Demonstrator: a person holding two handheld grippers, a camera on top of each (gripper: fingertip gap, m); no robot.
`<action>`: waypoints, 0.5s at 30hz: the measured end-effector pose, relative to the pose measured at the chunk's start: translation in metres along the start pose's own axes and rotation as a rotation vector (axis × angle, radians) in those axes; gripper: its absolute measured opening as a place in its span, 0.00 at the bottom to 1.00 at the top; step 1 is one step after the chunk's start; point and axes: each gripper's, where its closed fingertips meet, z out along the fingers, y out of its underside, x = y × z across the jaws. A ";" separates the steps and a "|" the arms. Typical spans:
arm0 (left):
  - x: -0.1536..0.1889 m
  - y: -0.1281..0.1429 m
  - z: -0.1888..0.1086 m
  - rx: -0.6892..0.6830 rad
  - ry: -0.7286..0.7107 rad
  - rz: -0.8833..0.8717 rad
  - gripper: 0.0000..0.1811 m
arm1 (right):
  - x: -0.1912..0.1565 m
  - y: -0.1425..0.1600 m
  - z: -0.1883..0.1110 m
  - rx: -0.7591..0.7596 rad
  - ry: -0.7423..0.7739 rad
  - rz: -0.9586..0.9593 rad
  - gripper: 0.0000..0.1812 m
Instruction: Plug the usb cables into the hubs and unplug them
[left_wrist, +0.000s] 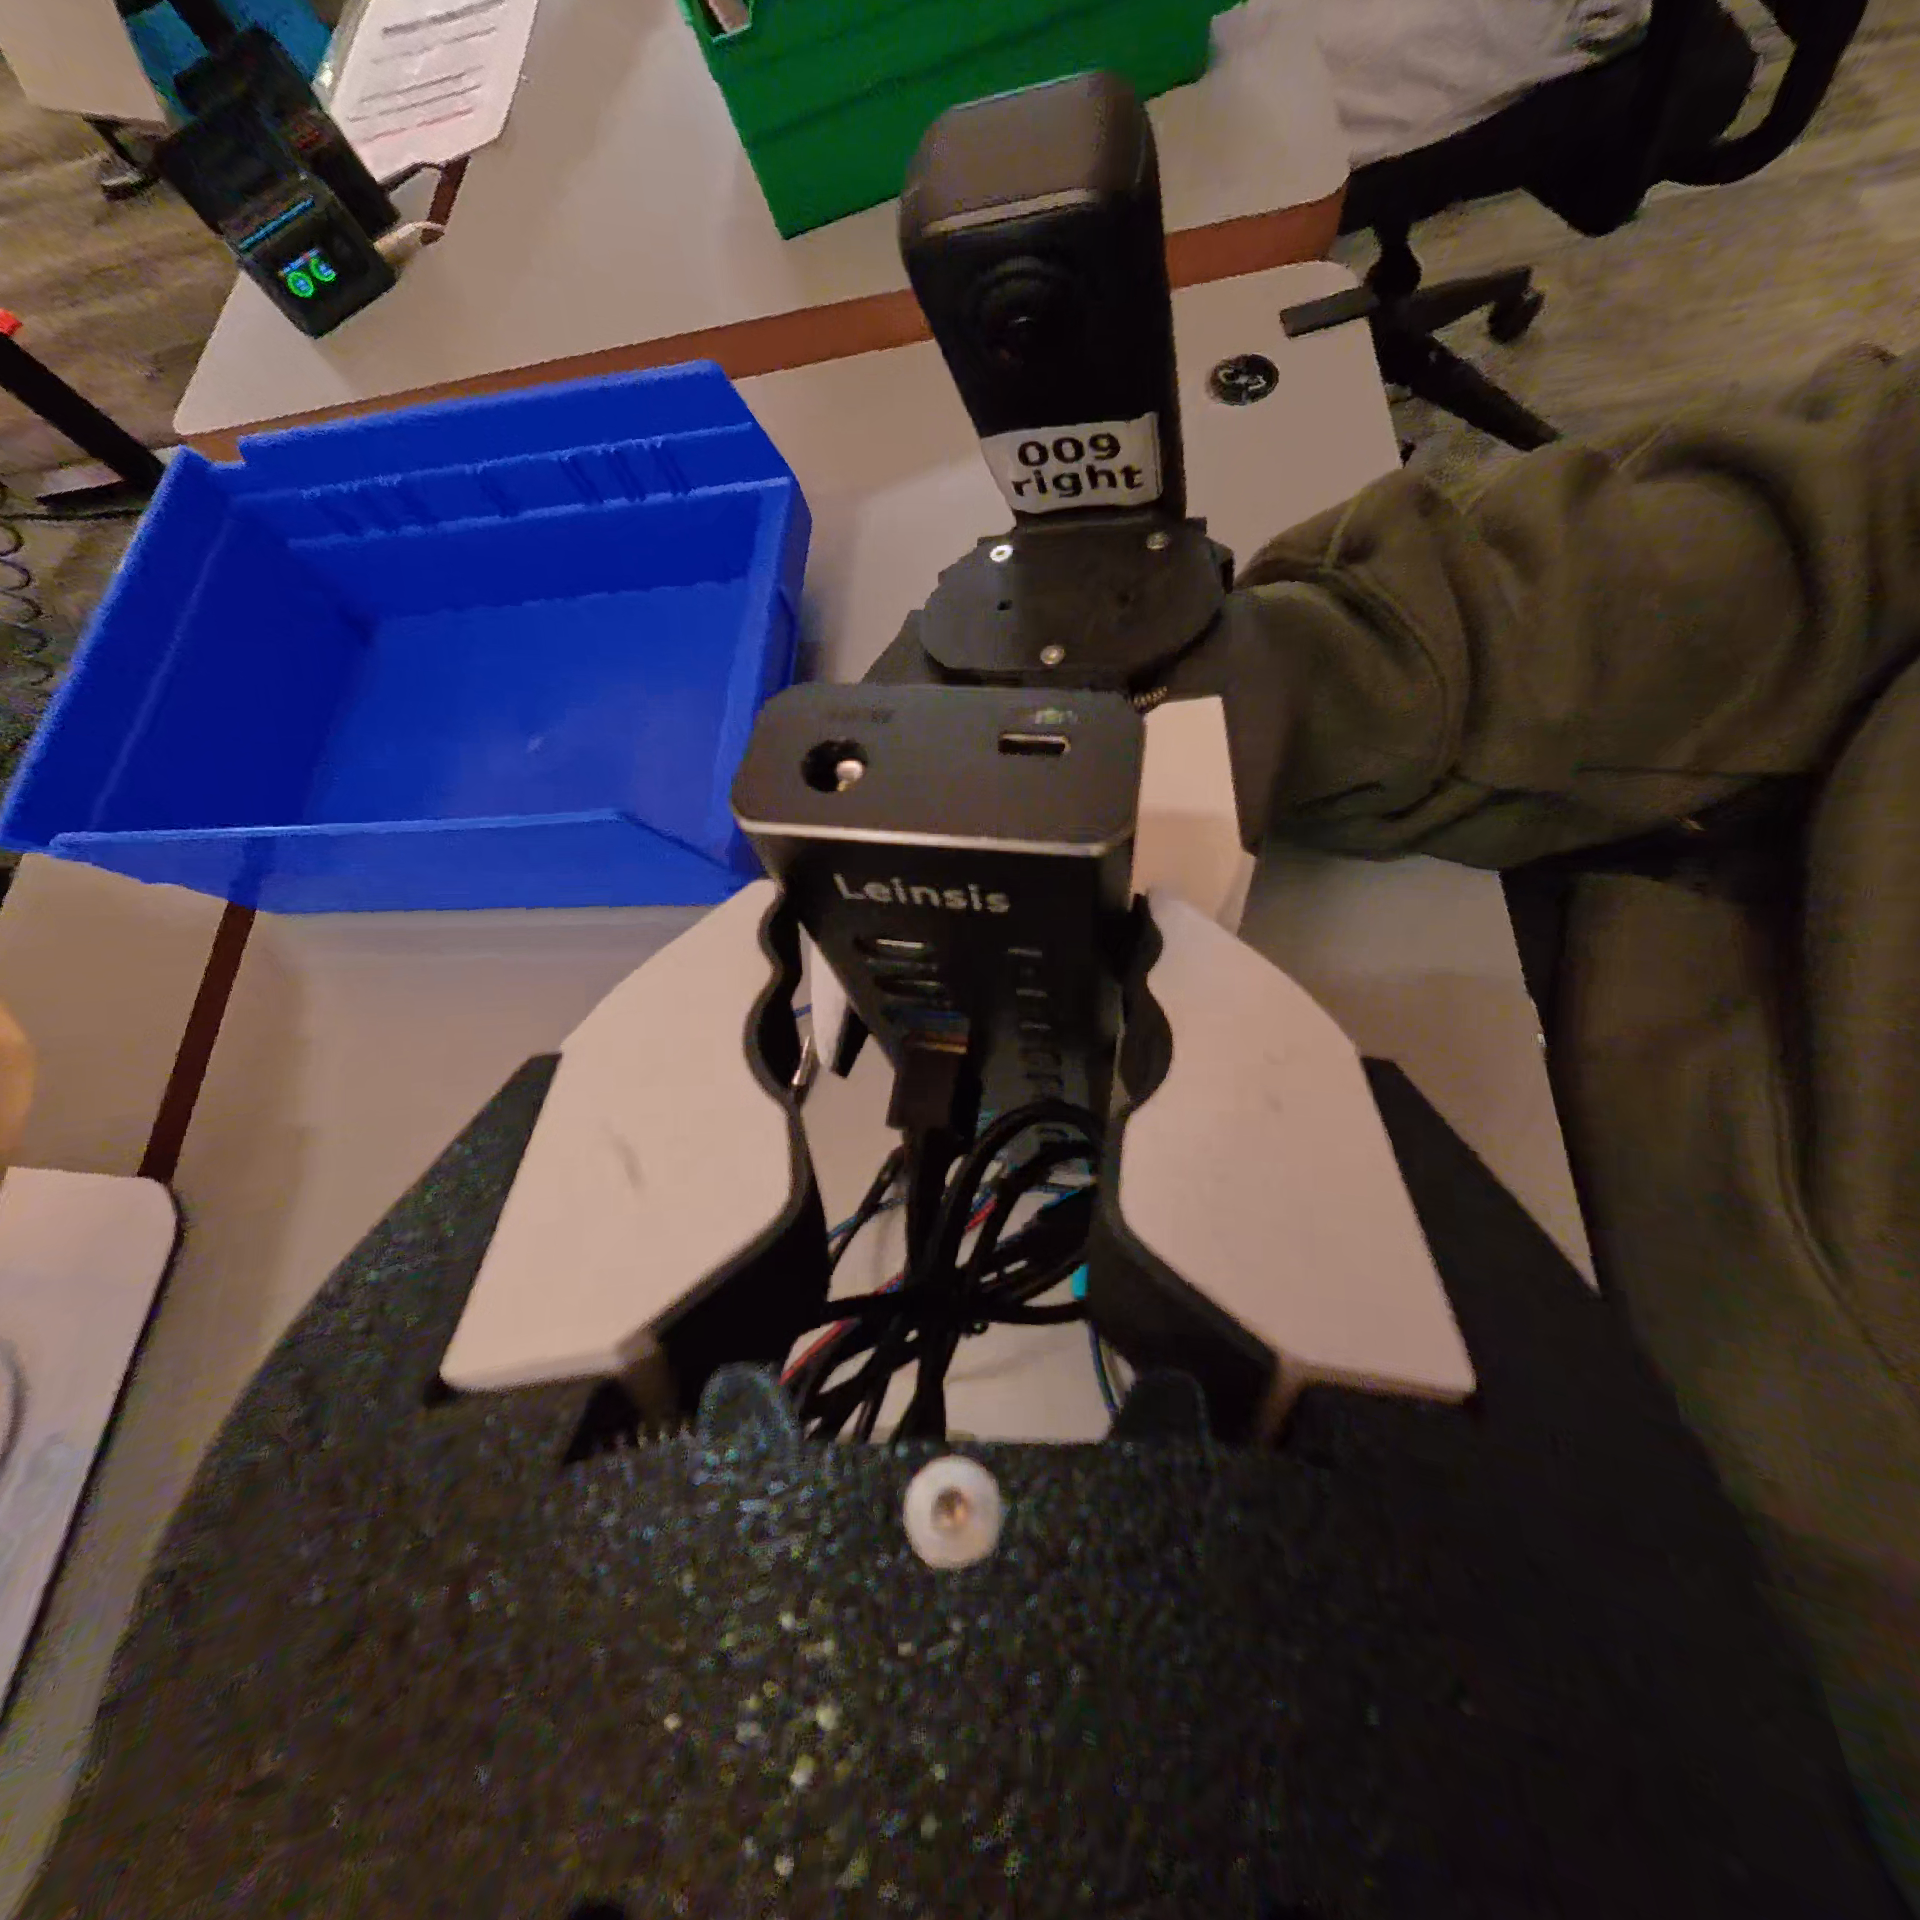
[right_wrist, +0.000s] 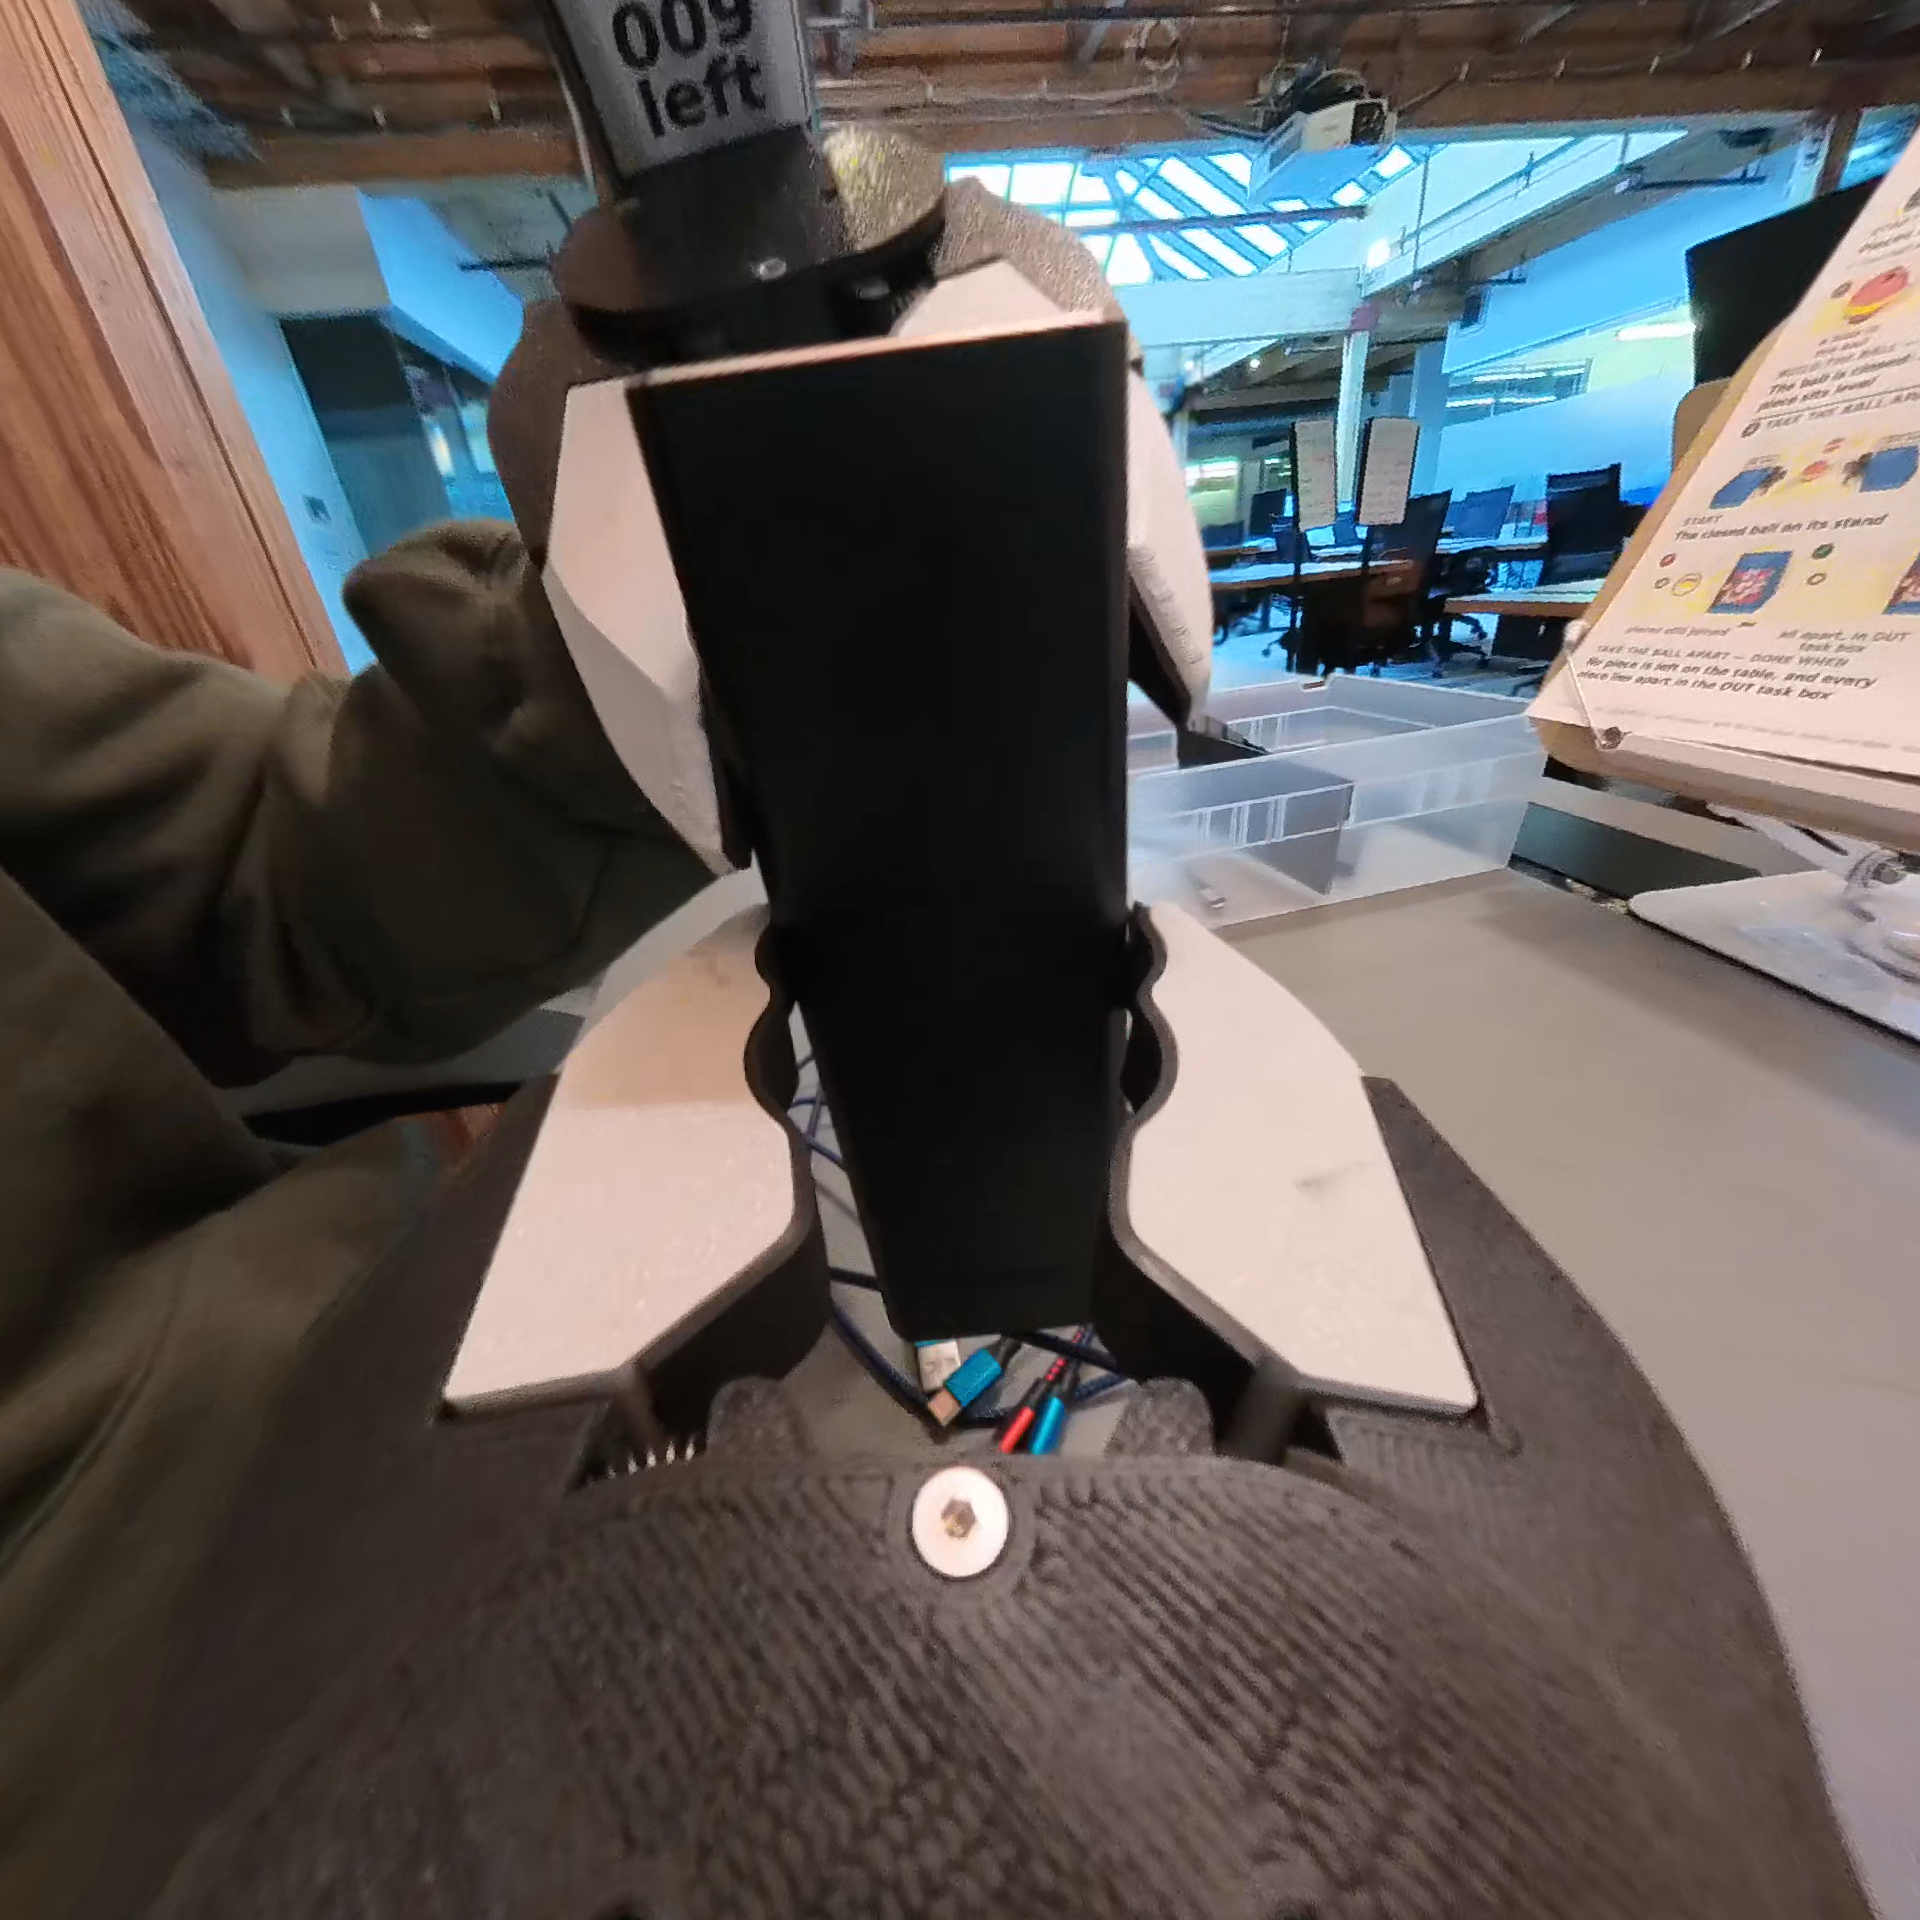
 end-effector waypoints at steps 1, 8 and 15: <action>-0.001 -0.001 0.000 0.010 -0.004 -0.018 0.32 | 0.001 -0.002 0.000 0.012 0.011 -0.005 0.34; -0.004 -0.001 0.004 -0.001 -0.044 -0.005 0.32 | 0.005 -0.001 0.004 0.007 0.051 0.002 0.37; -0.004 -0.001 0.002 0.001 -0.035 -0.023 0.32 | 0.007 -0.001 0.004 -0.009 0.073 -0.026 0.34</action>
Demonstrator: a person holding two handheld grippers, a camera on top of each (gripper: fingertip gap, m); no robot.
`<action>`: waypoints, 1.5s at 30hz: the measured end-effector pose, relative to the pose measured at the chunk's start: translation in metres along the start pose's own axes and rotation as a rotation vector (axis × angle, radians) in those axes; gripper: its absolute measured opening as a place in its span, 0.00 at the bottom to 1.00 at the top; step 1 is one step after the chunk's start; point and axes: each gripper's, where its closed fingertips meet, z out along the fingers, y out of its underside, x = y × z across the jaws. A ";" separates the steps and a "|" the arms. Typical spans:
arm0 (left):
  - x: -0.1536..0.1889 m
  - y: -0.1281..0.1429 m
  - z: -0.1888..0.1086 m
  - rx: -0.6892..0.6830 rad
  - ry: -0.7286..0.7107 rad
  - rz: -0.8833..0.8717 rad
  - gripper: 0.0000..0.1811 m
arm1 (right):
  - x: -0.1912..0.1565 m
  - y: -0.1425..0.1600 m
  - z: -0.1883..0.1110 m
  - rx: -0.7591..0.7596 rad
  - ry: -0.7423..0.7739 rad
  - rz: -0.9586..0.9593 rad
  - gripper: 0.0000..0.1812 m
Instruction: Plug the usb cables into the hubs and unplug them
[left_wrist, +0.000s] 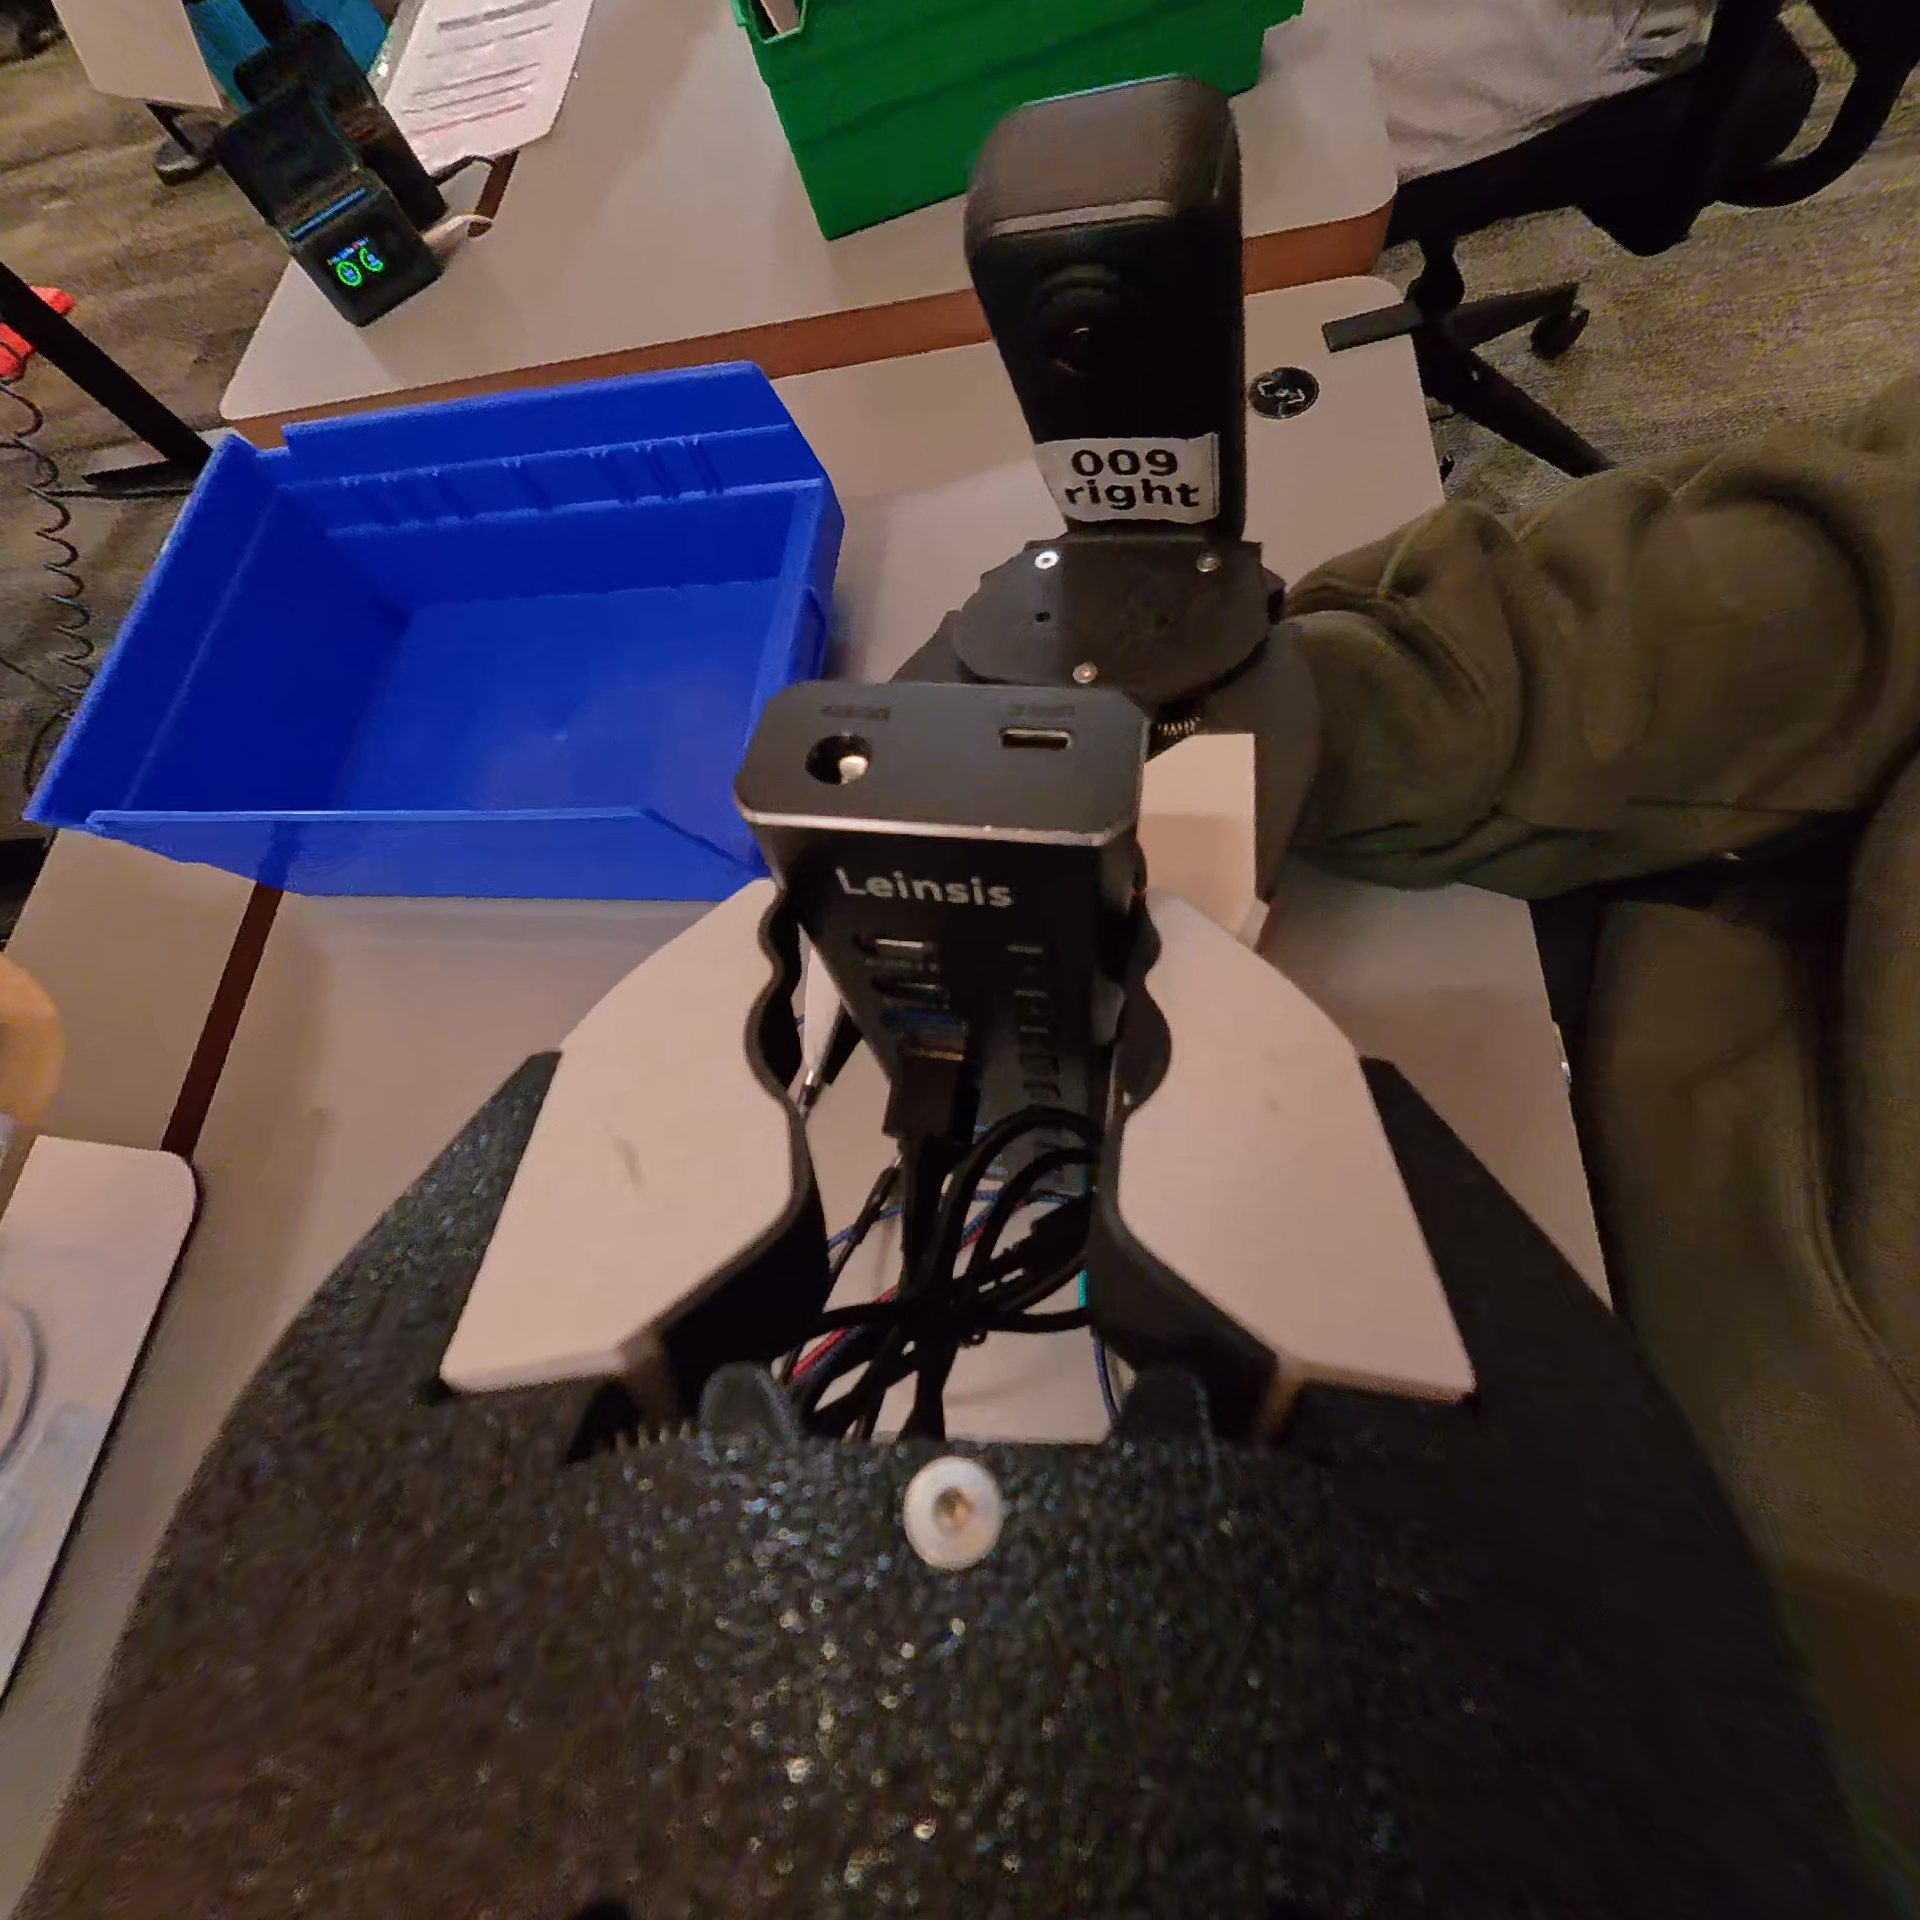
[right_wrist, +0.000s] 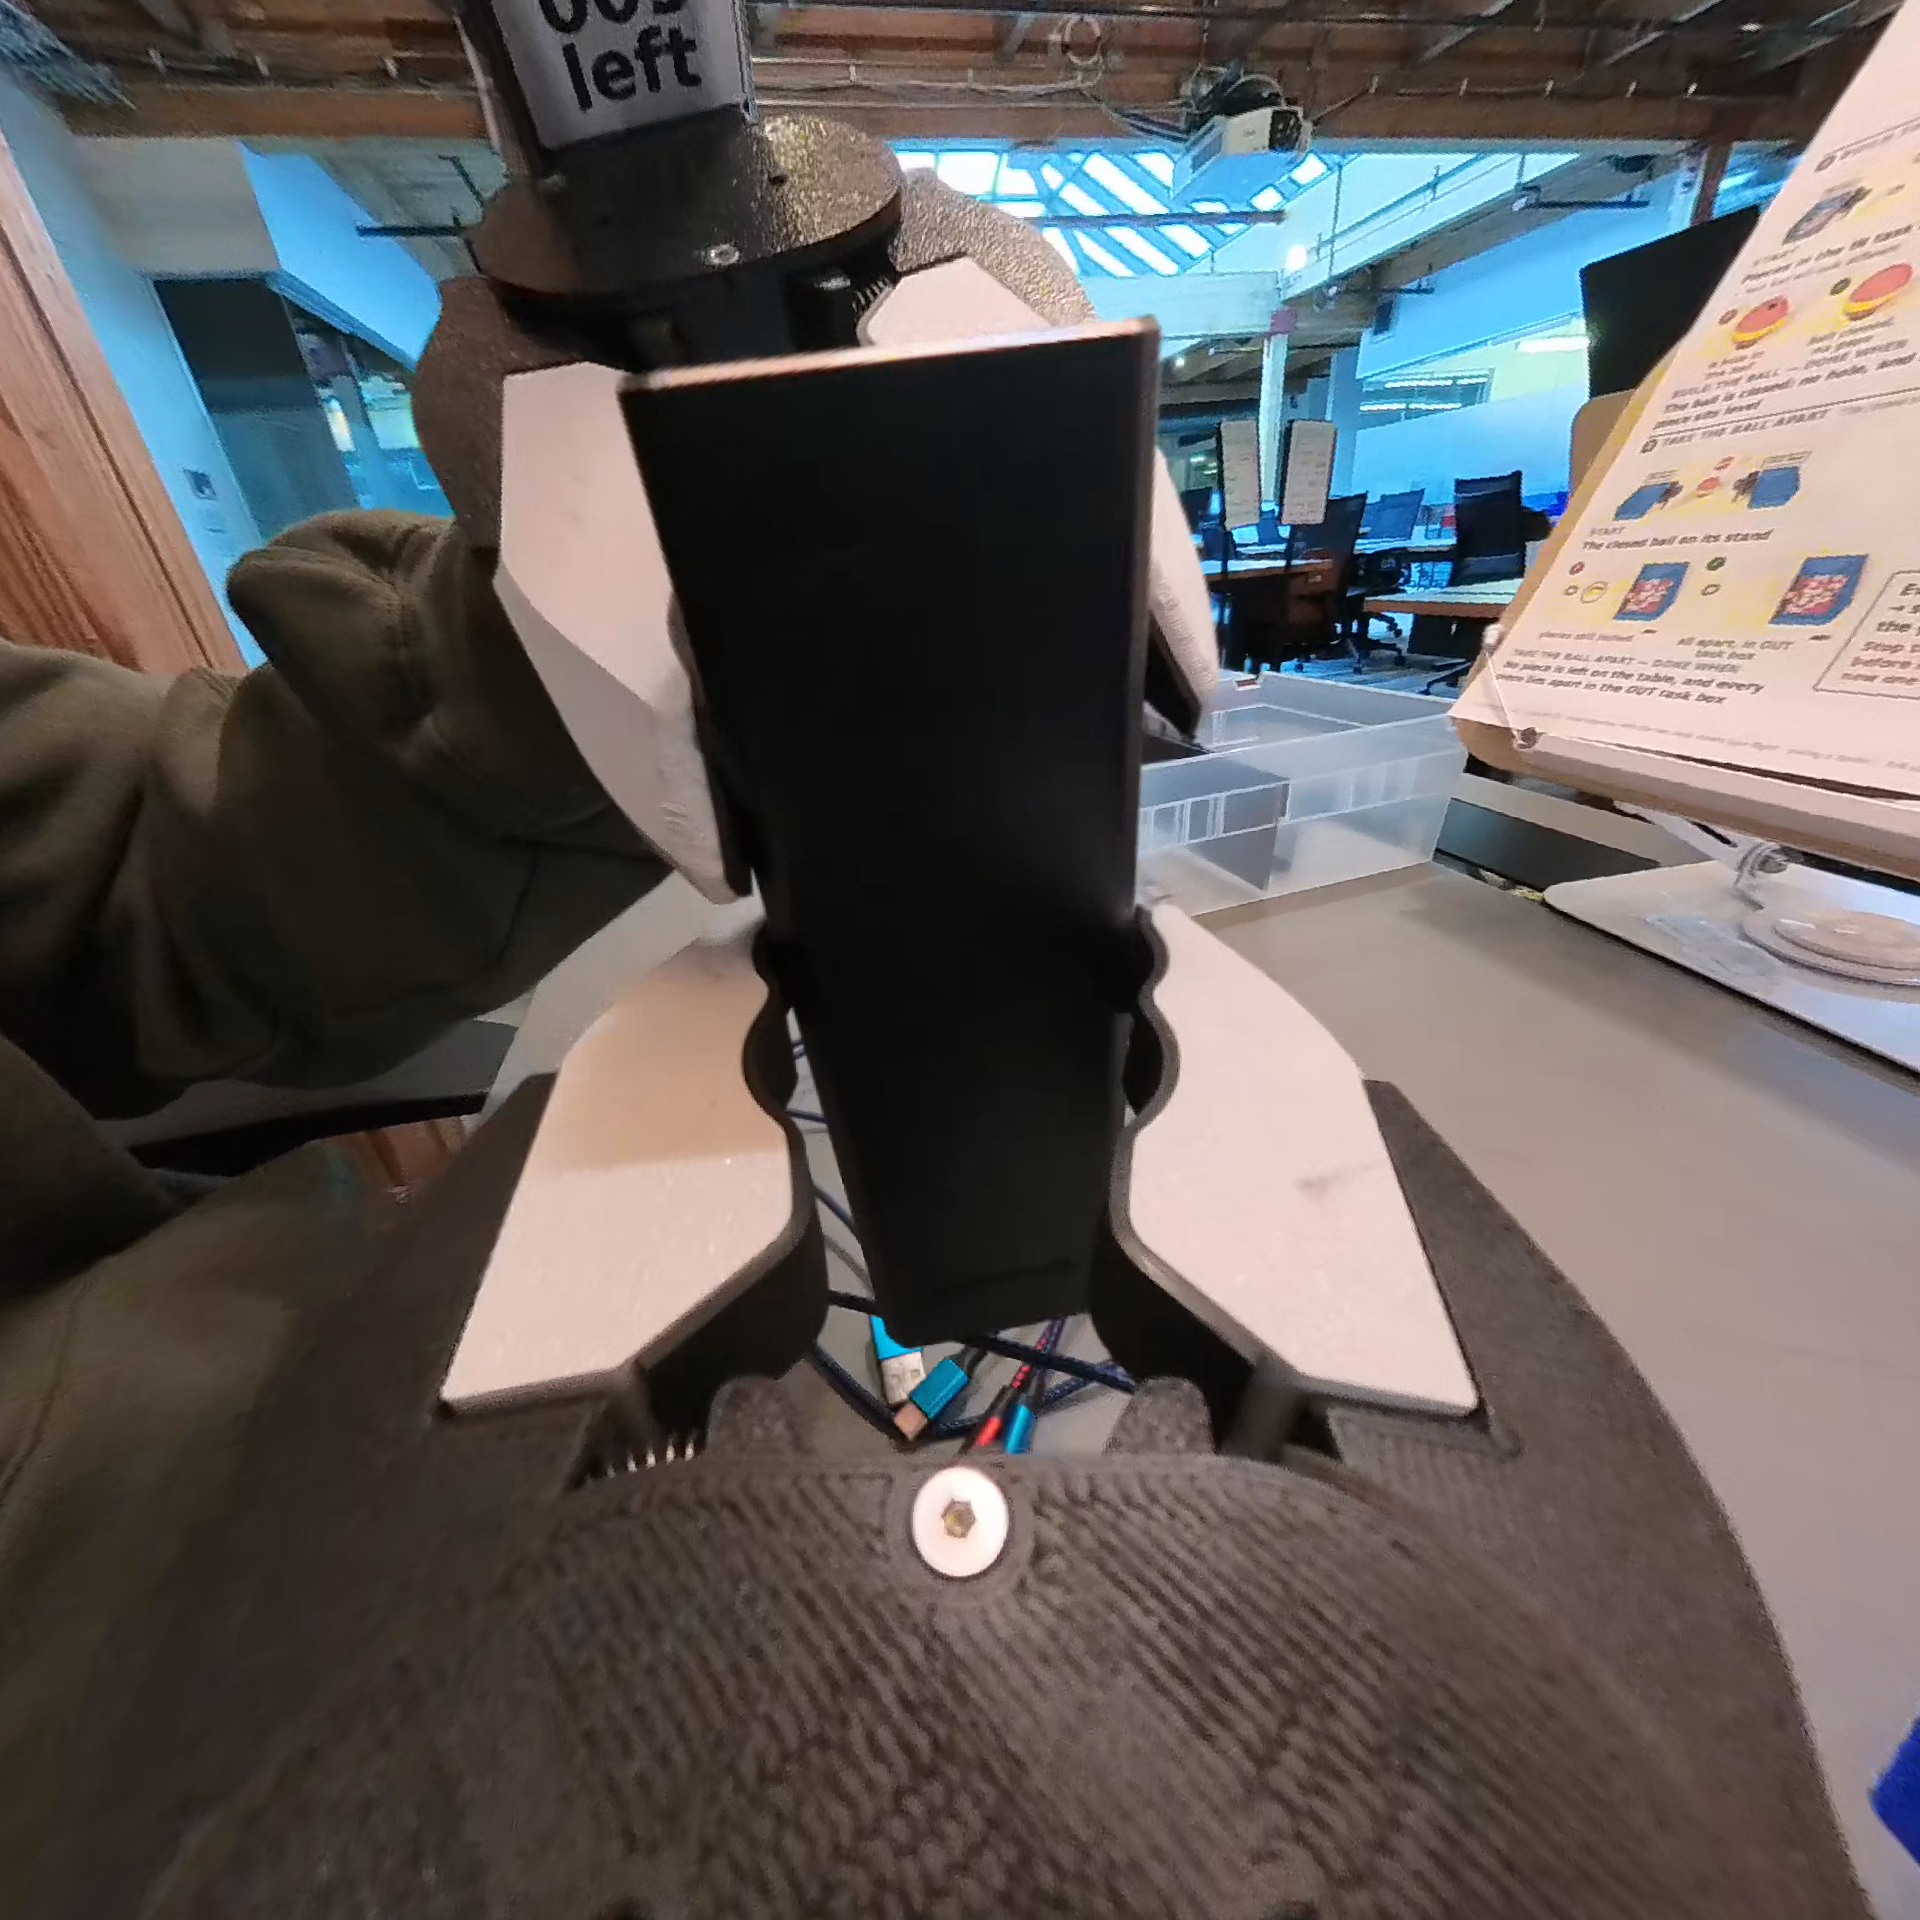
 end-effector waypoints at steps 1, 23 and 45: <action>0.000 0.000 0.000 -0.003 -0.002 -0.004 0.32 | -0.001 0.000 0.000 -0.001 -0.006 0.008 0.34; 0.005 0.009 -0.002 0.011 0.066 0.027 0.32 | -0.003 0.013 0.009 -0.056 0.030 -0.096 0.34; 0.021 0.008 0.001 0.053 0.092 0.175 0.35 | -0.020 0.003 0.007 -0.052 -0.070 -0.102 0.34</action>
